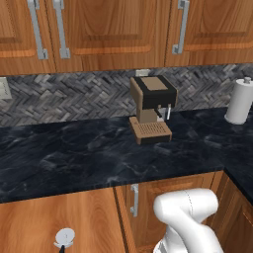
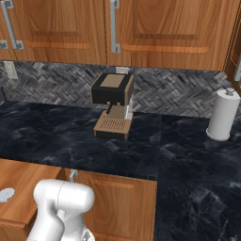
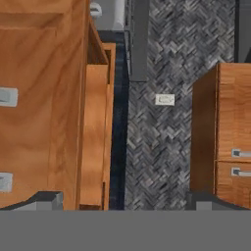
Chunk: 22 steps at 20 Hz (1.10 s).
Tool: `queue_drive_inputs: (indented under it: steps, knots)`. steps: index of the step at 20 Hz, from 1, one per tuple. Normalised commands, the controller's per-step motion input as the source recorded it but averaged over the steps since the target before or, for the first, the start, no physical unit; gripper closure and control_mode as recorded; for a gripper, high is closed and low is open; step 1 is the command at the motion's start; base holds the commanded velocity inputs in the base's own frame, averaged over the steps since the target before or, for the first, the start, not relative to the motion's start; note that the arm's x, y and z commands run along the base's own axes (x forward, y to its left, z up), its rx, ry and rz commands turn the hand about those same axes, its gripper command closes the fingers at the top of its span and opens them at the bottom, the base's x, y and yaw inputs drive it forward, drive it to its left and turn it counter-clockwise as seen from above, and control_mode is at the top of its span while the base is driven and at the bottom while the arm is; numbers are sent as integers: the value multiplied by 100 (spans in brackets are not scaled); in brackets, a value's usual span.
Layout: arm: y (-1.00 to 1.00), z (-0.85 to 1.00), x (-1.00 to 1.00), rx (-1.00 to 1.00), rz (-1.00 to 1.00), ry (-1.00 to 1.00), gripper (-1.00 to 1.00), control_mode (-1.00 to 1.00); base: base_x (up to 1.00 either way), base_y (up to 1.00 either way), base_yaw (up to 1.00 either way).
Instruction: Take the pizza cutter from the drawer on the left and place it on the dining counter for cutting.
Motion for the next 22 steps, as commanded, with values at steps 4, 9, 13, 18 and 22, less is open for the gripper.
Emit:
queue_drive_inputs:
  steps: [4, 9, 13, 18, 22]
  knots:
    - [-34, 77, 28, 15, -6, 5, -100, -100, 0, 0, 0]
    - [-39, 70, 44, 17, -6, 13, -100, -100, 0, 0, 0]
    - [-40, 68, 48, 18, -5, 14, -100, -100, 0, 0, 0]
    - [-28, 64, 41, 17, -9, 15, -100, -100, 0, 0, 0]
    - [-27, 64, 39, 18, -10, 19, -100, -100, 0, 0, 0]
